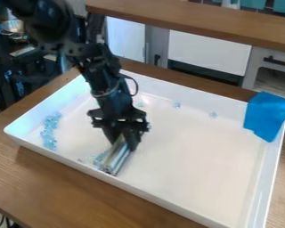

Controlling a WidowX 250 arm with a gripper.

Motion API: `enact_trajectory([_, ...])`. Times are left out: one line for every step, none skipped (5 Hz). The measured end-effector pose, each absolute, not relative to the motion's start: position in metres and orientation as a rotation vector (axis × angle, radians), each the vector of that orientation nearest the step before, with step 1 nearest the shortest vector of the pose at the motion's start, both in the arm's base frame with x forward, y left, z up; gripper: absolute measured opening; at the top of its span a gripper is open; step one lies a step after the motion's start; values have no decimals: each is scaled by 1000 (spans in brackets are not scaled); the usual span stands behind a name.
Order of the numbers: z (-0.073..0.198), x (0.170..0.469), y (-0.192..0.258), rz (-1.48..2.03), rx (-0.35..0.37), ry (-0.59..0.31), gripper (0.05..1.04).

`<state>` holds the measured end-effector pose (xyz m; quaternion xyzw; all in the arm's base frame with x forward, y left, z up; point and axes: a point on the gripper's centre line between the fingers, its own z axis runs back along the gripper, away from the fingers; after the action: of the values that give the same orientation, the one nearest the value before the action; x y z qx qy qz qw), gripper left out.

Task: Sweep into pile

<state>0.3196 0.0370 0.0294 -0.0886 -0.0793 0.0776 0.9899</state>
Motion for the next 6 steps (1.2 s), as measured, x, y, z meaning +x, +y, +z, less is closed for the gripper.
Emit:
enact_trajectory([29, 320, 56, 146, -138, -183, 381])
enact_trajectory([28, 318, 87, 173, -93, -188, 381])
enact_trajectory([28, 316, 109, 159, -63, -184, 381])
enact_trajectory([28, 308, 132, 146, -41, -181, 381])
enact_trajectory([28, 306, 138, 122, -27, -177, 381])
enact_trajectory([29, 307, 134, 121, -58, -175, 381])
